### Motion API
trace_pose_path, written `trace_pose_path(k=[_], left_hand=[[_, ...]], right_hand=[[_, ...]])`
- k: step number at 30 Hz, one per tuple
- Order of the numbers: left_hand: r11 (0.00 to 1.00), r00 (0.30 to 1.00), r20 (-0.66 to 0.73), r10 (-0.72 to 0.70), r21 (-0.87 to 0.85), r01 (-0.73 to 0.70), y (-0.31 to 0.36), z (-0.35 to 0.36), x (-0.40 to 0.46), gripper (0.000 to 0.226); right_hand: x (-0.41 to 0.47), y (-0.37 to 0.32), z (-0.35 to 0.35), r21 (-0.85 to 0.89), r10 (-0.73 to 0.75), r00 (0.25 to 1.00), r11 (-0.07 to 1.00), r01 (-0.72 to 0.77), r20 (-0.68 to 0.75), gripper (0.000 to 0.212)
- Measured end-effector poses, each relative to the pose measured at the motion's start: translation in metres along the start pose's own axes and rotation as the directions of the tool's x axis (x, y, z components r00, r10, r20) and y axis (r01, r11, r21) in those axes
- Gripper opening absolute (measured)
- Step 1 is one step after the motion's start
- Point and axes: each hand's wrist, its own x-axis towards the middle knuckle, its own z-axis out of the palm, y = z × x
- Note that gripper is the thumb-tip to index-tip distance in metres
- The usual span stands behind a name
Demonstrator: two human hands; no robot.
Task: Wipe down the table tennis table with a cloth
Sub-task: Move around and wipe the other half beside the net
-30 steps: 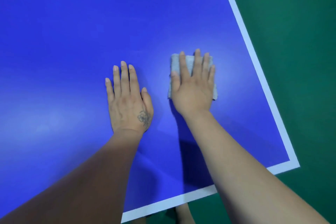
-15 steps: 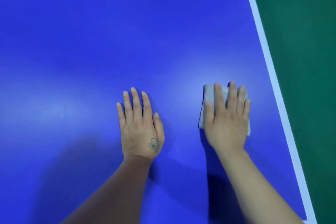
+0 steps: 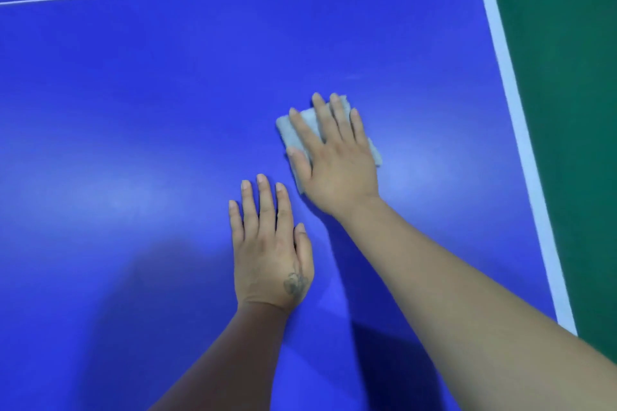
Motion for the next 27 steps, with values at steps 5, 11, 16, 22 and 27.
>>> trace_pose_path(k=[5,11,16,22,27], left_hand=[[1.000,1.000,-0.008,0.003,0.003,-0.003,0.000,-0.001,-0.001,0.068],[0.998,0.999,0.029,-0.013,0.061,0.011,0.004,-0.004,-0.003,0.067],[0.997,0.997,0.069,-0.037,0.069,0.033,0.004,-0.006,0.000,0.070],[1.000,0.999,0.050,-0.019,0.017,0.018,0.005,-0.005,0.001,0.069],[0.995,0.997,-0.029,-0.066,-0.082,0.063,0.008,-0.010,0.004,0.067]], right_hand=[[-0.088,0.044,-0.019,-0.034,0.047,0.998,0.998,-0.046,0.034,0.059],[-0.109,0.123,-0.046,-0.075,0.354,0.935,0.933,-0.352,0.018,0.061],[-0.012,0.150,-0.046,-0.032,0.540,0.841,0.841,-0.541,-0.033,0.066],[0.086,0.095,-0.025,-0.051,0.363,0.932,0.931,-0.362,0.002,0.068],[0.036,0.070,-0.025,-0.026,0.053,0.997,0.998,-0.052,0.058,0.063]])
